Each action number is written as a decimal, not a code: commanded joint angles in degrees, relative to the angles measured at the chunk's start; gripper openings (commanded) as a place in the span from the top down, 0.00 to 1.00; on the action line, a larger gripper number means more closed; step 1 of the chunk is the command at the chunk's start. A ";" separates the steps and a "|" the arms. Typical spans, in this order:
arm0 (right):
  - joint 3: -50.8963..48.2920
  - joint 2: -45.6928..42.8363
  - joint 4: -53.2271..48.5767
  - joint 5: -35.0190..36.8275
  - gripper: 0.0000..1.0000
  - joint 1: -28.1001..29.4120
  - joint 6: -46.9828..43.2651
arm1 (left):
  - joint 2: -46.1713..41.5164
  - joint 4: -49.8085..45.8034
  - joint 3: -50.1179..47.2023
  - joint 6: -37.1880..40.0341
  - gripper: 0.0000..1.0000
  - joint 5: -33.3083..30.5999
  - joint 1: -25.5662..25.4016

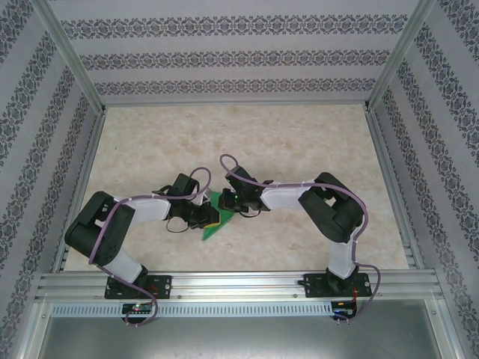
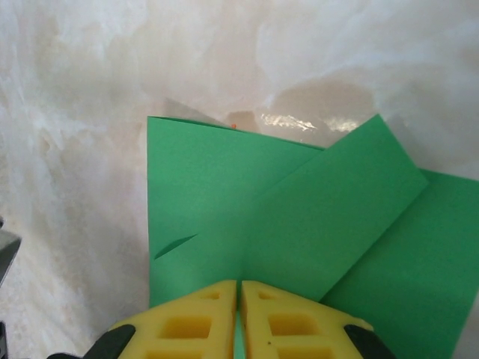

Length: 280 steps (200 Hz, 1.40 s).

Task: Fold a paper plane with a square sheet of paper (pick it up from the middle)
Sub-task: Fourth fold the wing at the center of the table.

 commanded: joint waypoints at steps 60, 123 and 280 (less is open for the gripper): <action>1.94 -4.56 -9.19 2.12 0.84 0.41 -3.81 | -14.70 -6.01 0.55 1.40 0.77 -2.00 -0.63; 2.89 -3.14 -6.68 0.04 0.84 0.44 -3.02 | -7.43 -3.04 0.62 2.85 0.80 -1.11 -0.61; 1.26 3.16 -4.27 0.16 0.85 0.63 -0.89 | -0.48 -0.41 -5.29 4.98 0.87 1.08 -0.69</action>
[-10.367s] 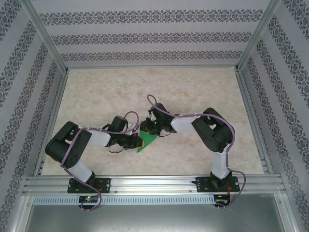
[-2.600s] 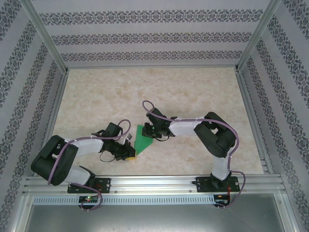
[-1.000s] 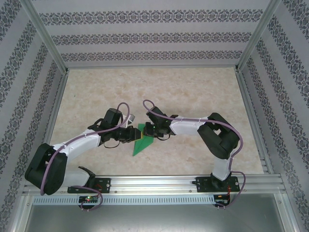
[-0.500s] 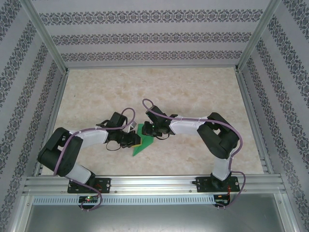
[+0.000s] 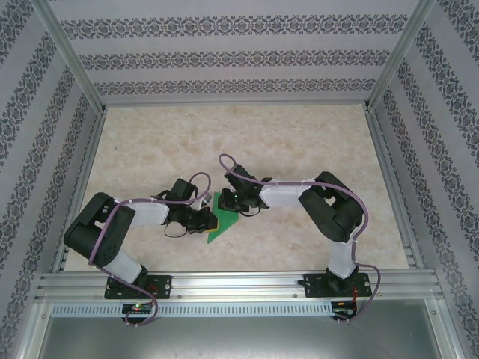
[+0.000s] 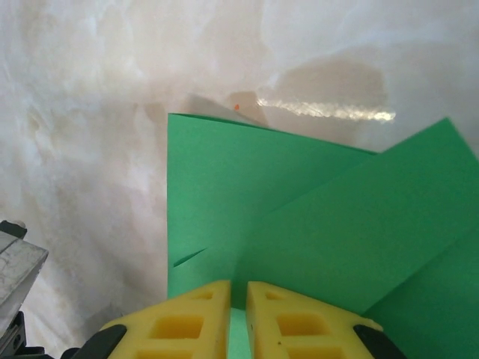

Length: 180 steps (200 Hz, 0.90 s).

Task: Fold a paper plane with a square sheet of paper (pick it up from the middle)
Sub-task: Fourth fold the wing at the center of the table.

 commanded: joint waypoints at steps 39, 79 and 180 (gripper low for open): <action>-1.98 1.94 -1.25 3.84 0.86 0.26 0.92 | -6.75 -7.91 -4.73 2.00 0.84 1.40 -0.79; -1.77 1.85 -1.05 3.64 0.86 0.24 0.77 | -10.83 -11.03 -8.30 -1.52 0.83 0.97 -1.34; -4.24 -15.02 -5.38 9.51 0.63 0.41 2.60 | -25.22 -23.76 3.68 1.19 0.80 -12.74 -0.13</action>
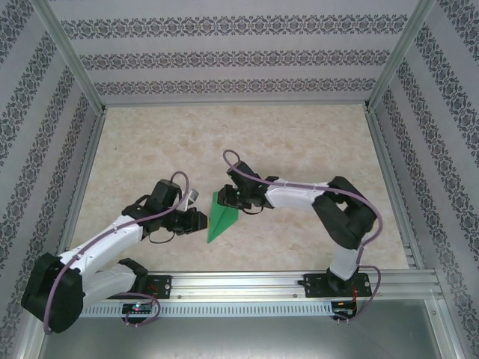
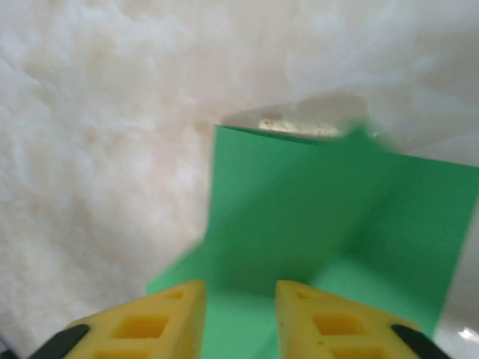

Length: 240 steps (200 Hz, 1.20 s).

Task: Fold a paper plane with a square sheet of paper (pick it up from the middle)
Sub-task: Fourth fold the wing at the center of the table, then turn over the paper at the center of the table.

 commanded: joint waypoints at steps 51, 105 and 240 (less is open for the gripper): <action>-14.48 -10.57 6.46 5.31 0.59 2.92 11.81 | 16.66 -0.89 7.75 7.58 0.79 -7.79 0.69; -13.21 -4.61 9.79 5.03 0.57 5.66 14.75 | 23.97 -0.35 10.78 10.69 0.78 -7.82 0.68; -18.21 -8.83 10.71 10.75 0.50 6.13 19.68 | 29.72 2.09 10.11 11.58 0.80 -4.81 0.65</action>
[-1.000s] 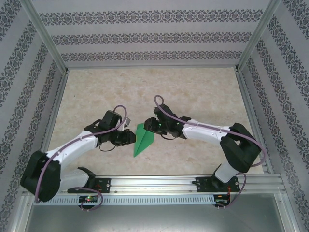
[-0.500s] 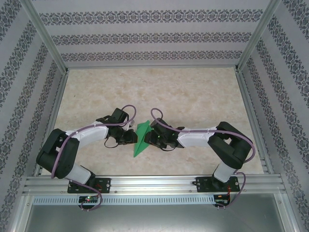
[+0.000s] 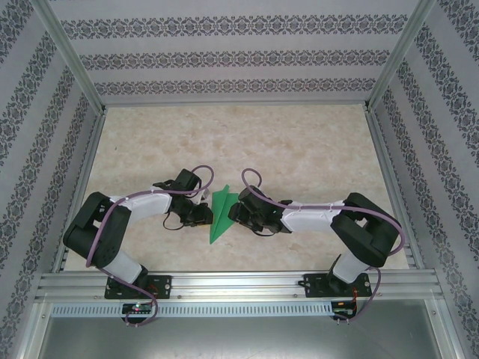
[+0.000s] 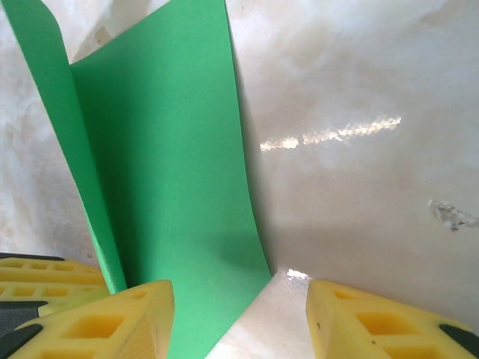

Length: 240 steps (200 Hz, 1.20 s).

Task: Fold a paper plane with a square sheet of paper (pick it up from the middle)
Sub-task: Turn over the paper at the center of the table.

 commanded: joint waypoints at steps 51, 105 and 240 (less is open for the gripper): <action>0.08 3.48 9.55 -0.54 0.54 1.01 2.67 | 1.89 2.69 0.42 1.54 0.79 2.82 0.40; 0.23 4.56 12.20 -1.59 0.55 1.01 2.84 | 3.41 3.80 0.67 1.65 0.77 5.76 0.33; -0.70 6.55 21.27 -4.17 0.54 0.83 -0.06 | 4.71 9.25 0.27 -1.79 0.82 13.29 -0.29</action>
